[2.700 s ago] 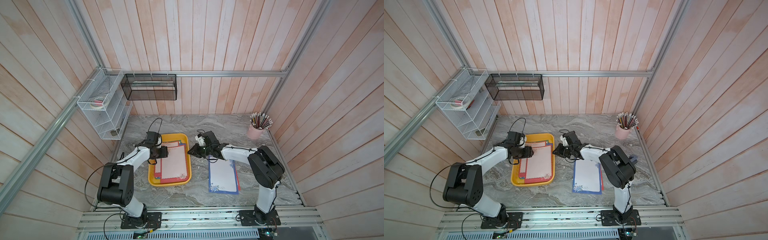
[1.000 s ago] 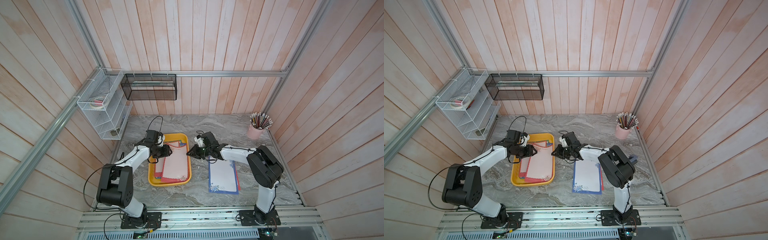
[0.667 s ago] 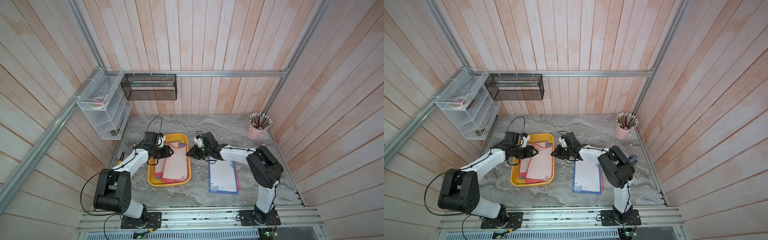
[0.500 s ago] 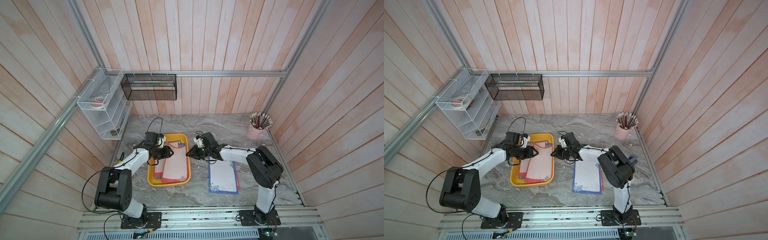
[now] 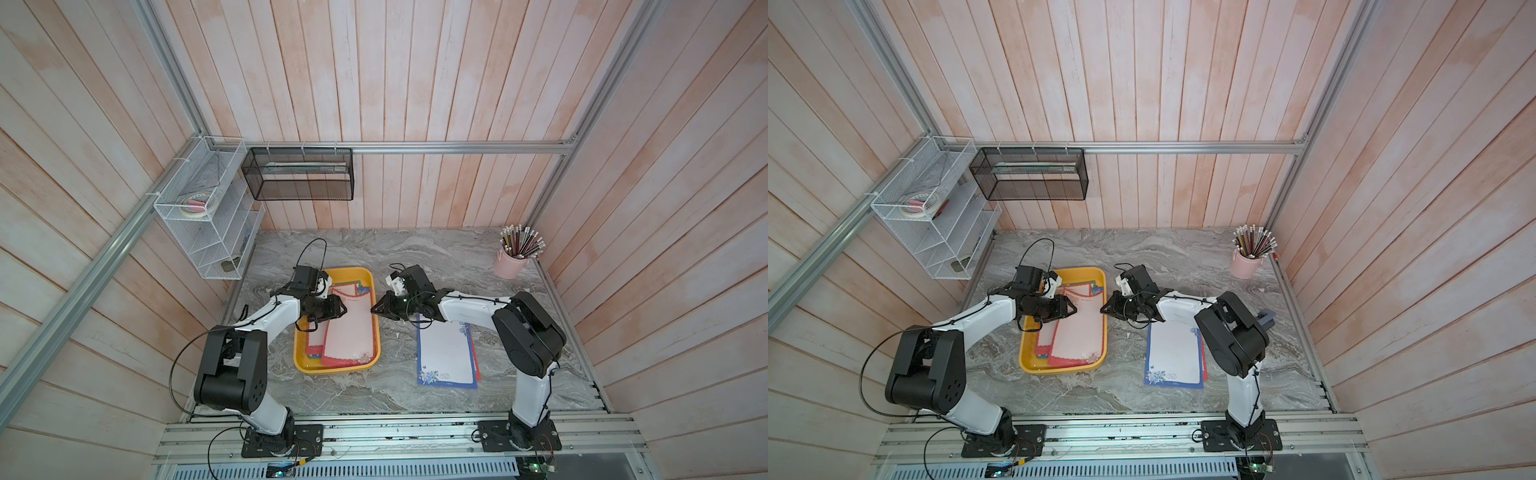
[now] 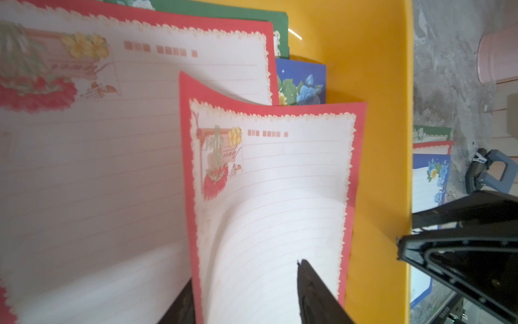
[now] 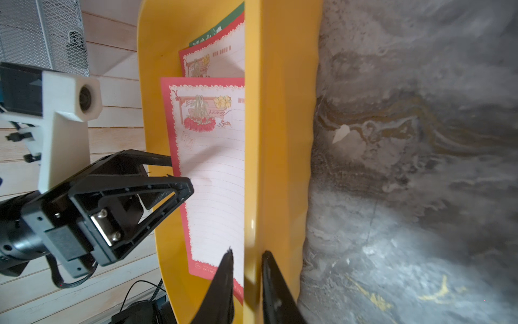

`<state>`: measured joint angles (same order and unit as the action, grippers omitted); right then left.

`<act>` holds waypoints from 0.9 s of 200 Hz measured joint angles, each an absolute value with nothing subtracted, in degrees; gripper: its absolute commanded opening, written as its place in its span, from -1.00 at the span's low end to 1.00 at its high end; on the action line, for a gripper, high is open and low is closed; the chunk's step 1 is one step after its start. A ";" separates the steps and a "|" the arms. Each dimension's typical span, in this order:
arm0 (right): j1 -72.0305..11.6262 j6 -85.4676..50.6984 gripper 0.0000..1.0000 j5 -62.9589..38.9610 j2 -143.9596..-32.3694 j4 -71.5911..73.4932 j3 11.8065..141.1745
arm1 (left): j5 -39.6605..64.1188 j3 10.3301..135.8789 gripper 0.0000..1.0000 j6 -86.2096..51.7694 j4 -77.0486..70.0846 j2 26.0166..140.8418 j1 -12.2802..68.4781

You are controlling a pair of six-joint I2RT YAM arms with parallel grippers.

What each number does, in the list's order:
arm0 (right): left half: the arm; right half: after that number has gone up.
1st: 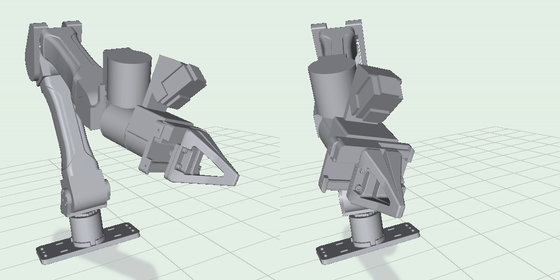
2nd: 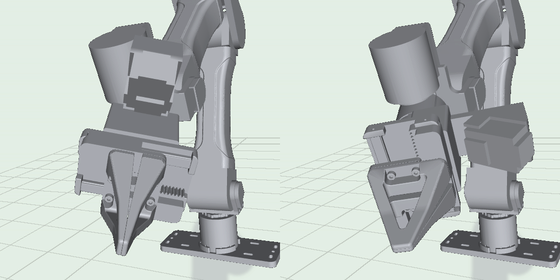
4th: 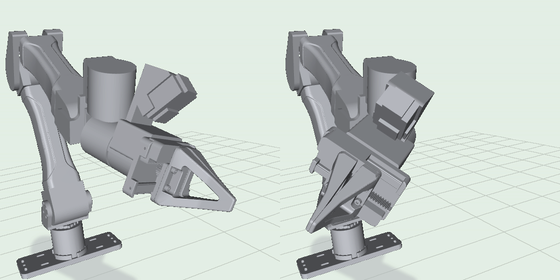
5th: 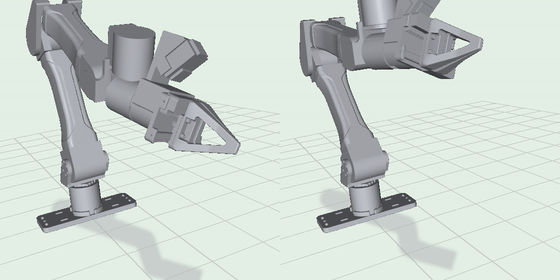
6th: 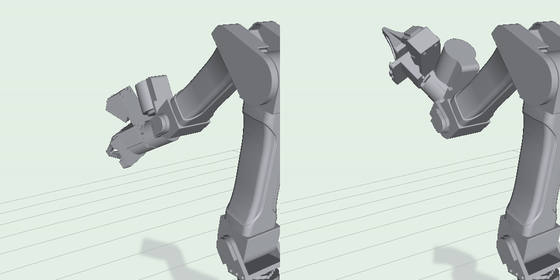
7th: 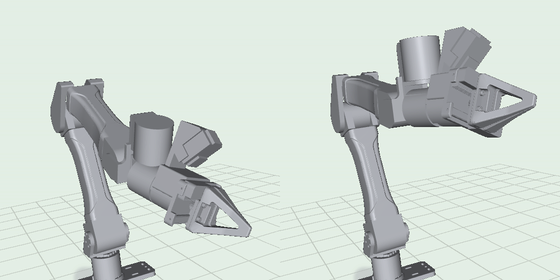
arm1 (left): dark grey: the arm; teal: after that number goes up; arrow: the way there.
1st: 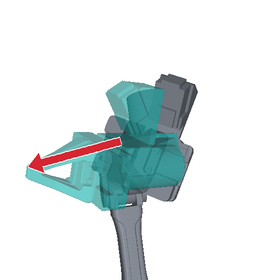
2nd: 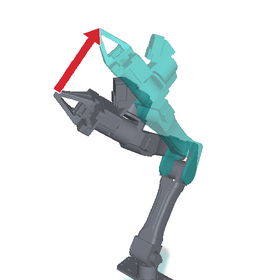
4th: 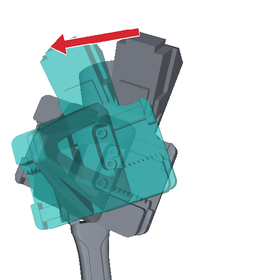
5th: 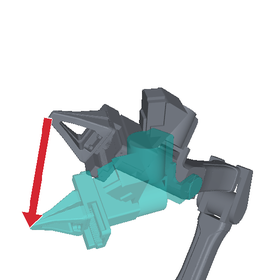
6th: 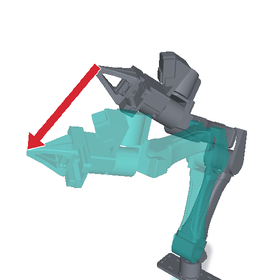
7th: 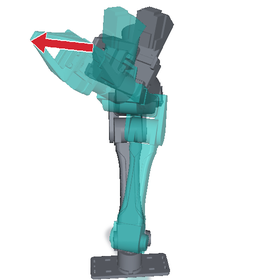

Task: Take out the stationery paper from the storage box
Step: Pick up the stationery paper from the storage box.

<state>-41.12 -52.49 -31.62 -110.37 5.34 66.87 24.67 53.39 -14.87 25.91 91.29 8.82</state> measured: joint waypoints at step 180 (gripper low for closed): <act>-41.54 -47.97 0.06 -27.20 -108.62 -1.76 71.05 | 20.97 56.77 -1.00 -13.32 30.37 85.36 9.08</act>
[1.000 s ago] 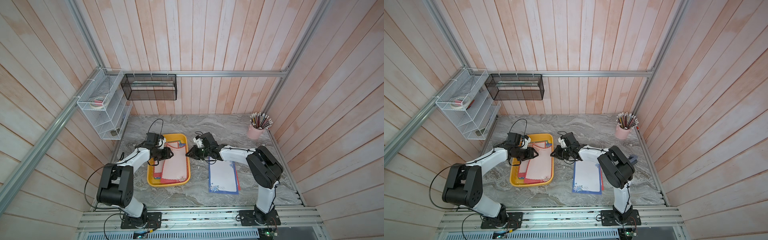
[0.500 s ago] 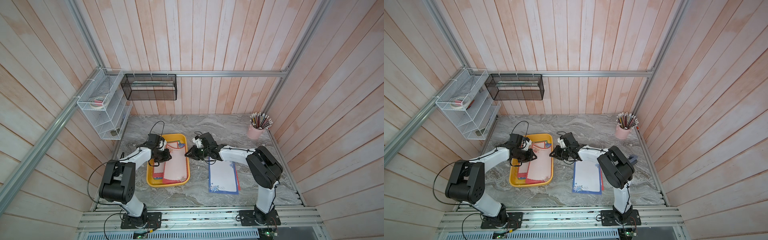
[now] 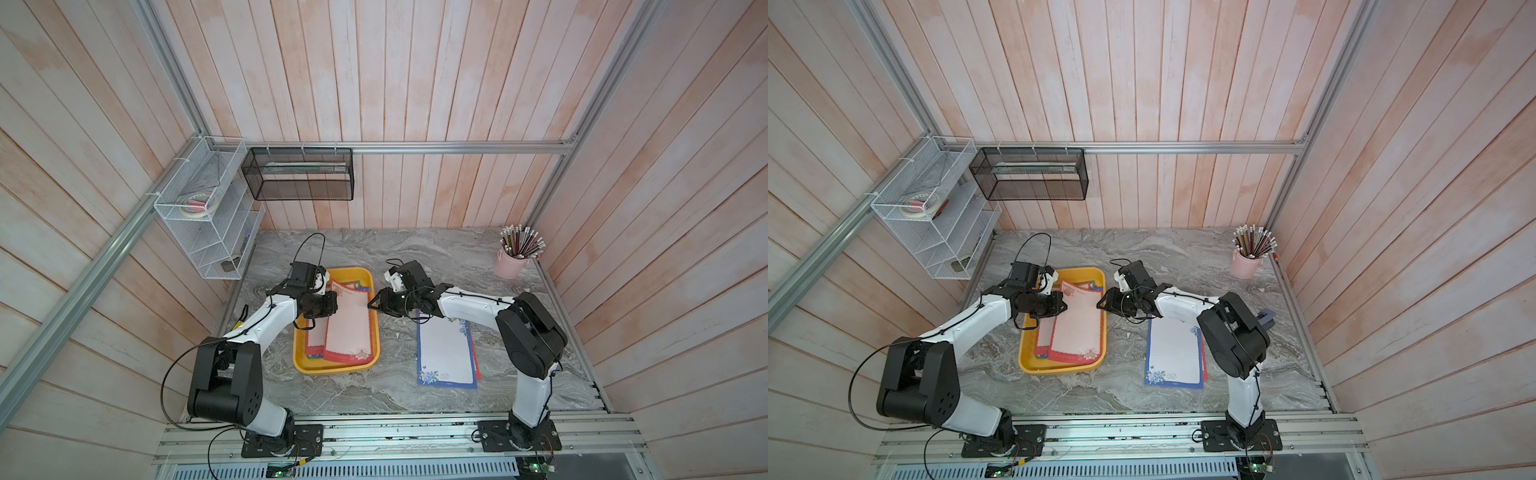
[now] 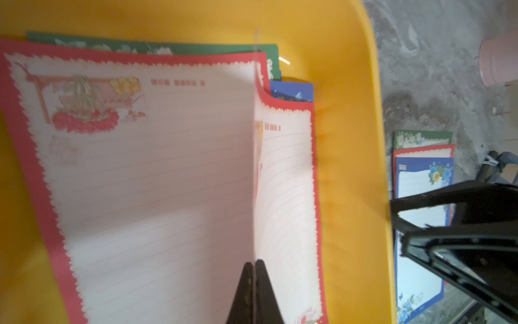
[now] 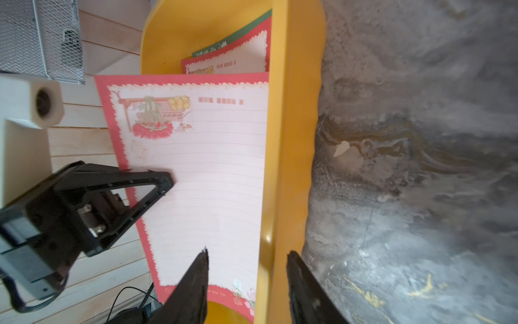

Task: Take out the stationery paper from the storage box
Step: Pick up the stationery paper from the storage box, then place the stationery paper at the center of the board.

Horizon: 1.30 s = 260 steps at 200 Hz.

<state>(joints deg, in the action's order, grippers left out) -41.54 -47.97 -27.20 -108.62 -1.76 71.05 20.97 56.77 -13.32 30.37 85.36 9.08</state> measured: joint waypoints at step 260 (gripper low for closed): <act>-40.32 -2.66 0.58 -29.54 -51.55 34.39 50.19 | 58.50 62.43 -1.00 -17.67 -15.00 45.47 9.34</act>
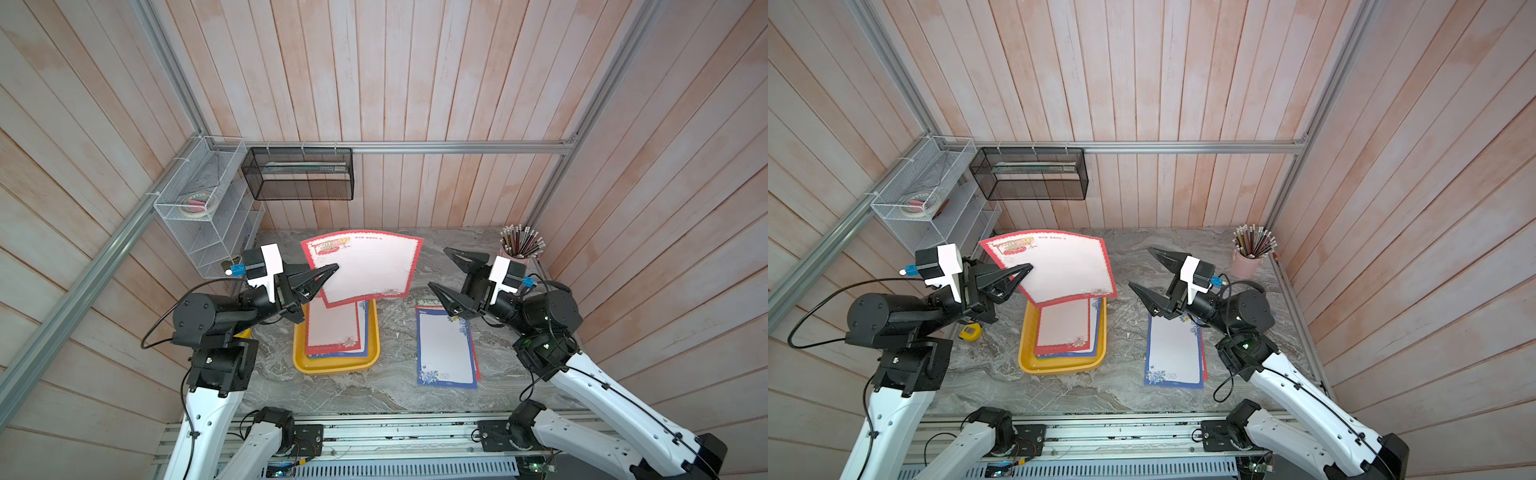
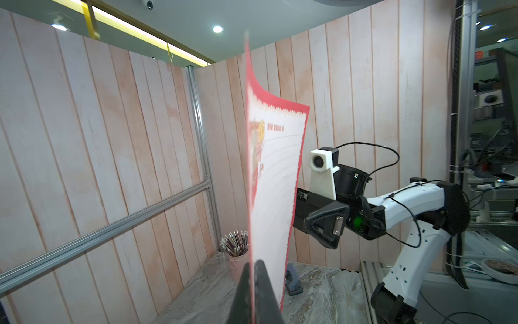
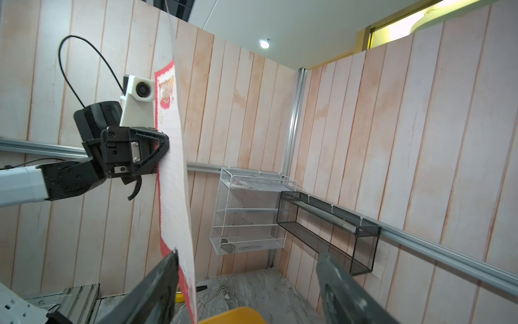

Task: Take out the stationery paper from the storage box
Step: Place the stationery paper at the center of the board.

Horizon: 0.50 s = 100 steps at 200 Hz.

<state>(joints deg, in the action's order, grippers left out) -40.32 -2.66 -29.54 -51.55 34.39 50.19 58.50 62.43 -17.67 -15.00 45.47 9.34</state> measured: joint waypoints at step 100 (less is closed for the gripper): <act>-46.09 -2.48 0.56 -37.23 -58.06 33.56 57.23 | 64.42 64.51 -1.00 -27.99 -23.94 47.13 9.34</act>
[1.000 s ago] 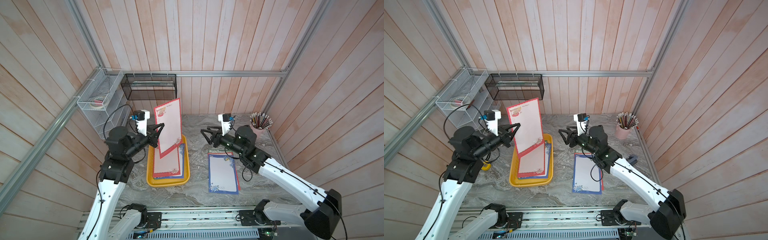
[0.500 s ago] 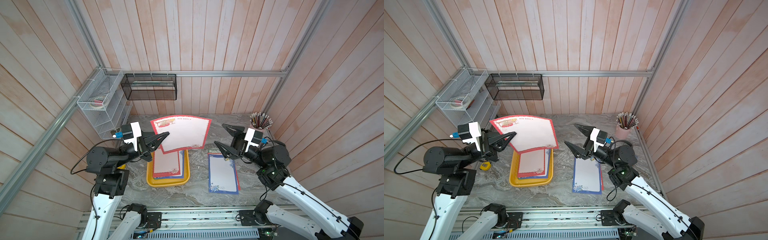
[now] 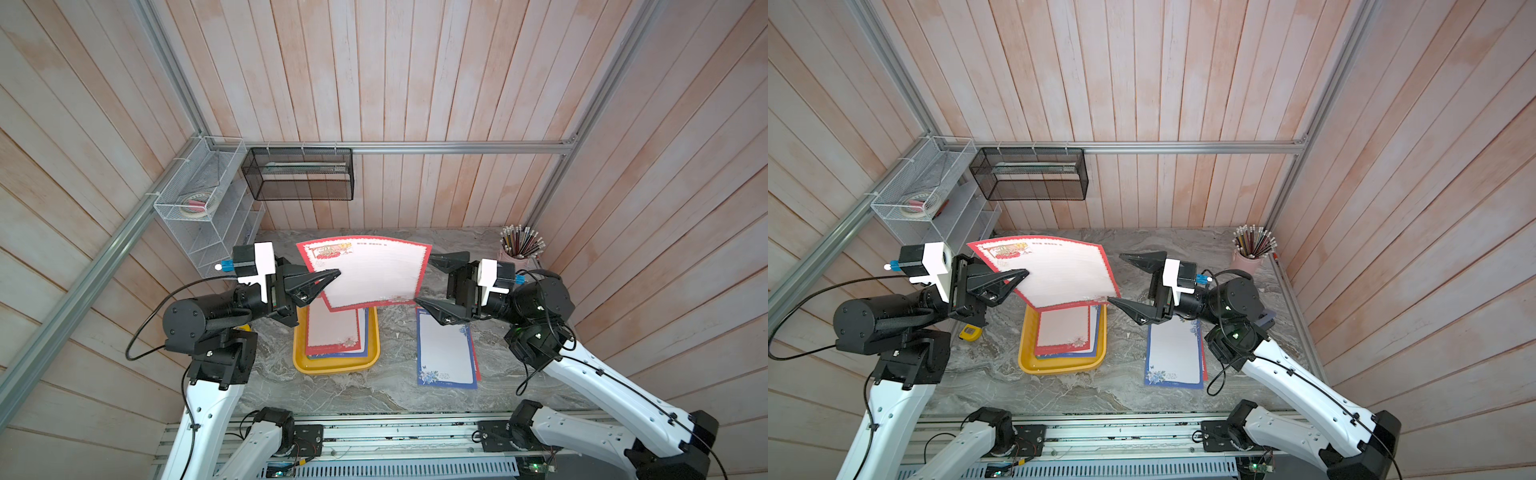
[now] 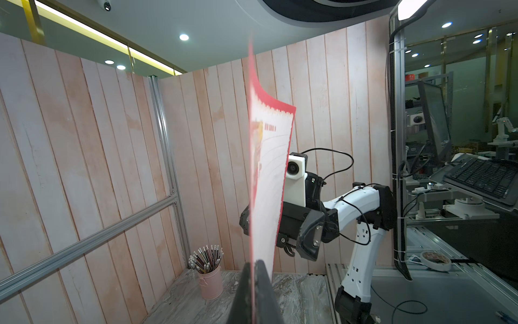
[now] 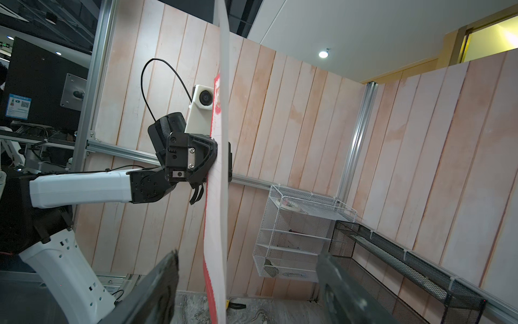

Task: Take out the stationery paper from the storage box
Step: Place the stationery paper at the center of the board.

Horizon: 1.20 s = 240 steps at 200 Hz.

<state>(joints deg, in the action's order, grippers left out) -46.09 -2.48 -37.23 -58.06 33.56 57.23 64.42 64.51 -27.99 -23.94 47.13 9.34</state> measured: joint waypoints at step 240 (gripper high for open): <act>-48.03 0.78 -1.00 -40.29 -65.19 26.92 64.01 | 66.22 60.99 -1.00 -30.37 -28.21 47.46 9.34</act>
<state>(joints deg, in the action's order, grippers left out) -48.03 0.78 -40.29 -65.19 26.92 64.01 66.22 60.99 -30.37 -28.21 47.46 9.34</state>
